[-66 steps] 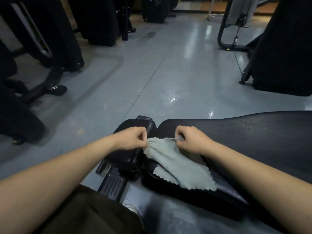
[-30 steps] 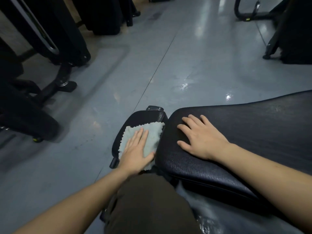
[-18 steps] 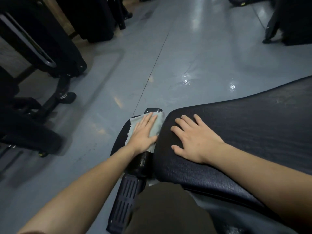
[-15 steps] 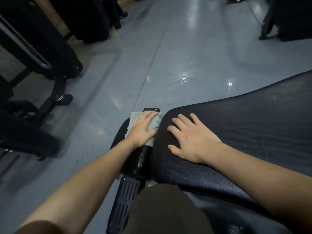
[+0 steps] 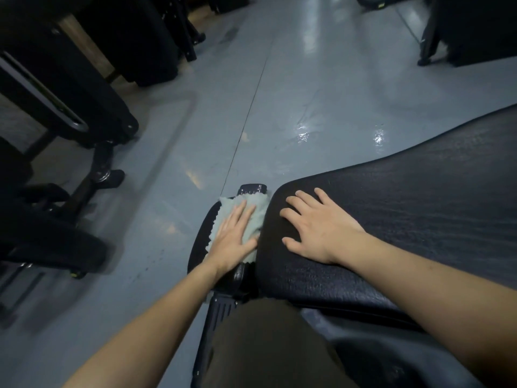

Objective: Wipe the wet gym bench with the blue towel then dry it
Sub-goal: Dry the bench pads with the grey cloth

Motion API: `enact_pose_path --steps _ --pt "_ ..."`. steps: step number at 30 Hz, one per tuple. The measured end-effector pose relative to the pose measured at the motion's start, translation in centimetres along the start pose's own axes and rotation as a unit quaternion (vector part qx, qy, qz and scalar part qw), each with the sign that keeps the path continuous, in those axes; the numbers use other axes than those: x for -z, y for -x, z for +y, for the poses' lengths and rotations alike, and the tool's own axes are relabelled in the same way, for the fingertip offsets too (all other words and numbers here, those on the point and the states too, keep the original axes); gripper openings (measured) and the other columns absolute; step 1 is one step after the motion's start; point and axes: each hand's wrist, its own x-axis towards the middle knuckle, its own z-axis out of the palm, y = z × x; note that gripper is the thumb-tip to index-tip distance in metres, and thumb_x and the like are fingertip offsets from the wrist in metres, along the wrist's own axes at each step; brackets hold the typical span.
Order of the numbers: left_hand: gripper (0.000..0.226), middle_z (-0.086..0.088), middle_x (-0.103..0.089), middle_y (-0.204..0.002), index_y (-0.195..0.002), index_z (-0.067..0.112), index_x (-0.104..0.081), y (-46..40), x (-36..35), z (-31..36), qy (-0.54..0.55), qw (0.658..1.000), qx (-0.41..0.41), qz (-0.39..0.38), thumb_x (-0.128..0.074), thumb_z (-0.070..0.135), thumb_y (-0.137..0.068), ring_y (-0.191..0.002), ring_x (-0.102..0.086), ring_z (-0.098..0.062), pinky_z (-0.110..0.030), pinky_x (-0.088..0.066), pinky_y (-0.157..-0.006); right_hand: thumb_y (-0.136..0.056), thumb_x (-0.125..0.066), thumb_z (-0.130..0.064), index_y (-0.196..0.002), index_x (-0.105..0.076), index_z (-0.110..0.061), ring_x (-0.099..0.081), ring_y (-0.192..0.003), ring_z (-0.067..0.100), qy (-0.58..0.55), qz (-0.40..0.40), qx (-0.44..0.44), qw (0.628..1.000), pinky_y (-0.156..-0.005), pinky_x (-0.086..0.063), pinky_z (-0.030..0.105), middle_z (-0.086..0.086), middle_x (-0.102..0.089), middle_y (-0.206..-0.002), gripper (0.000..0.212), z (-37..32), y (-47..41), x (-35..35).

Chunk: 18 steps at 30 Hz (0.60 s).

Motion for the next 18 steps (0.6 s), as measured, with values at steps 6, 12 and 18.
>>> enact_pose_path --steps 6,12,18 --pt "0.074 0.025 0.003 -0.164 -0.148 0.06 0.002 10.0 -2.8 -0.9 -0.028 0.998 0.008 0.058 -0.043 0.054 -0.091 -0.151 0.006 0.001 -0.042 -0.01 -0.125 -0.098 -0.025 -0.062 -0.153 -0.029 -0.023 -0.008 -0.153 0.027 0.004 -0.006 -0.006 1.0 -0.123 -0.006 0.052 0.007 -0.022 -0.163 0.068 -0.2 0.1 0.2" --pt "0.07 0.02 0.0 -0.165 -0.152 0.051 -0.004 9.7 -3.0 -1.0 -0.038 0.998 0.015 0.057 -0.036 0.066 -0.092 -0.15 0.009 0.002 -0.031 -0.005 -0.123 -0.097 -0.025 -0.062 -0.152 -0.03 -0.022 -0.01 -0.152 0.028 0.013 -0.004 -0.004 1.0 -0.123 -0.007 0.052 0.007 -0.025 -0.161 0.068 -0.3 0.2 0.1" --pt "0.071 0.014 0.004 -0.166 -0.156 0.039 -0.006 2.1 -0.7 0.5 -0.013 0.999 0.049 0.002 -0.034 0.053 -0.092 -0.151 0.009 -0.003 -0.036 -0.001 -0.125 -0.092 -0.012 -0.064 -0.152 -0.03 -0.022 -0.011 -0.152 0.029 0.021 0.006 -0.002 1.0 -0.122 -0.01 0.053 0.008 -0.025 -0.161 0.076 -0.2 0.1 -0.2"
